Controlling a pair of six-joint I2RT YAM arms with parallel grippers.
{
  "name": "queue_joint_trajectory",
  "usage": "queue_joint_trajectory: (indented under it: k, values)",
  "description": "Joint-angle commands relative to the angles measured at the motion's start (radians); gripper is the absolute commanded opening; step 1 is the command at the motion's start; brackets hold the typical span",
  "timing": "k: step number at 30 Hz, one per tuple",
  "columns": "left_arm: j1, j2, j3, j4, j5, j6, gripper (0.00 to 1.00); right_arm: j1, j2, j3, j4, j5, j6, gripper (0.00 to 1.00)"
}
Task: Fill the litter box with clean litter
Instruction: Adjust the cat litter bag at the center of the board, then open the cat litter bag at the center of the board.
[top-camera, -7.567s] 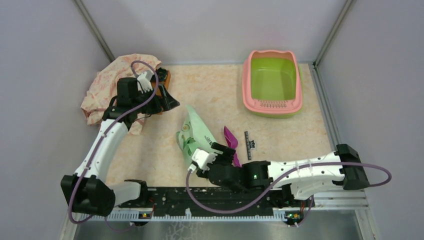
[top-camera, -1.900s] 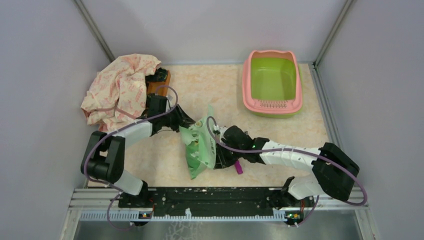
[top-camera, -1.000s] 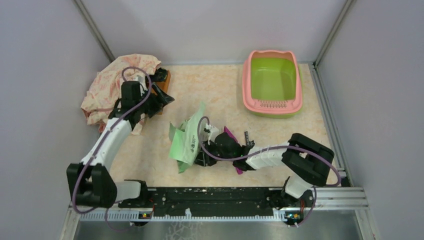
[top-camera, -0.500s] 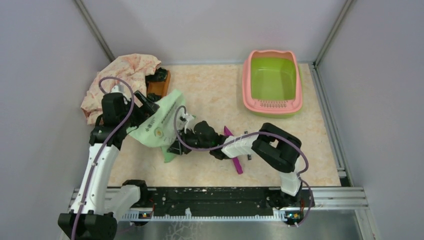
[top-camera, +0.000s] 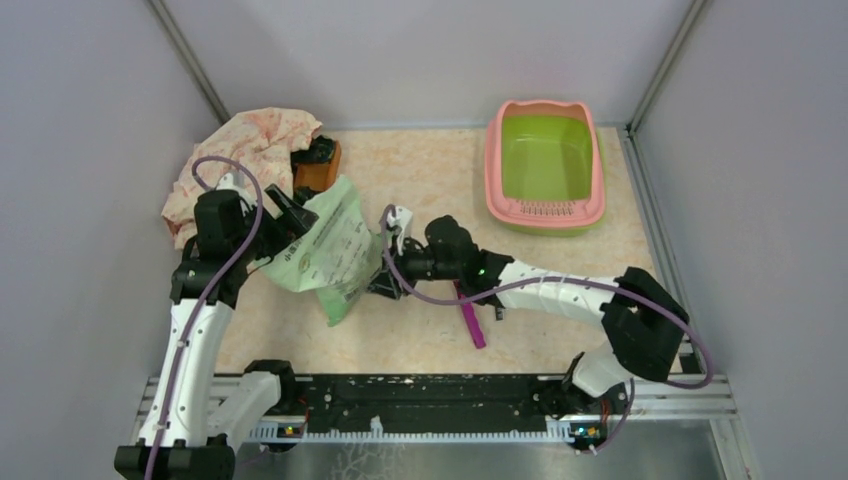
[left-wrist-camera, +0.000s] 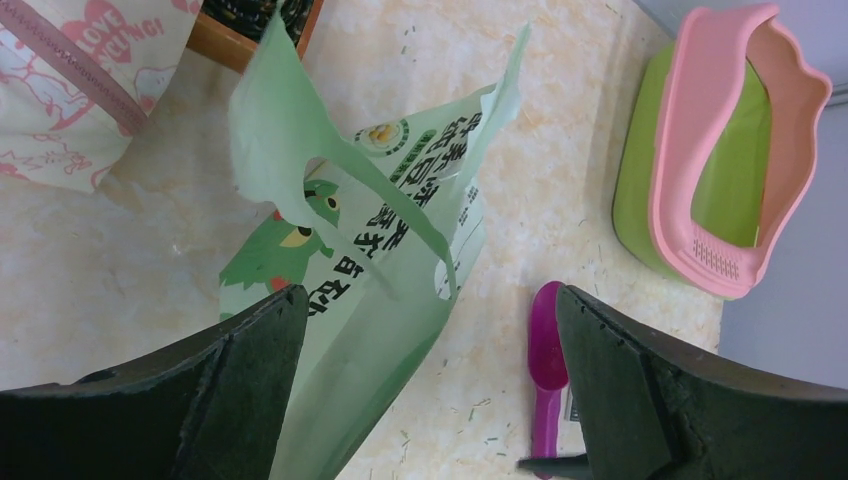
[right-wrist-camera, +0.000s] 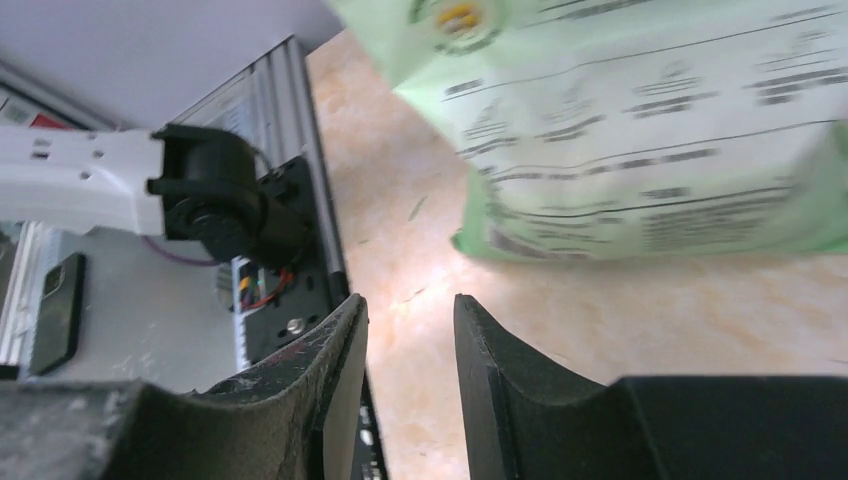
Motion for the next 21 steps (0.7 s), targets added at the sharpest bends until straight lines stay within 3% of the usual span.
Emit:
queue_joint_trajectory:
  k: [1, 6, 10, 11, 12, 13, 21]
  values:
    - [0.005, -0.021, -0.007, -0.020, 0.000, 0.013, 0.98, -0.155, -0.060, 0.008, -0.069, 0.015, -0.055, 0.38]
    - [0.005, -0.015, -0.020, -0.020, -0.005, 0.023, 0.98, -0.383, 0.144, 0.165, 0.096, -0.222, -0.063, 0.48]
    - [0.006, -0.013, -0.044, -0.014, 0.005, 0.027, 0.98, -0.453, 0.373, 0.440, 0.004, -0.417, -0.119, 0.50]
    - [0.007, -0.013, -0.047, -0.015, 0.009, 0.028, 0.99, -0.463, 0.424, 0.491, -0.003, -0.472, -0.126, 0.69]
    - [0.008, -0.015, -0.049, -0.016, 0.012, 0.030, 0.99, -0.470, 0.468, 0.543, -0.011, -0.513, -0.146, 0.81]
    - [0.008, -0.015, -0.051, -0.018, 0.015, 0.031, 0.98, -0.473, 0.499, 0.574, -0.017, -0.530, -0.164, 0.87]
    - [0.008, 0.000, -0.025, -0.057, 0.026, 0.057, 0.98, -0.473, 0.637, 0.634, 0.278, -0.573, -0.101, 0.91]
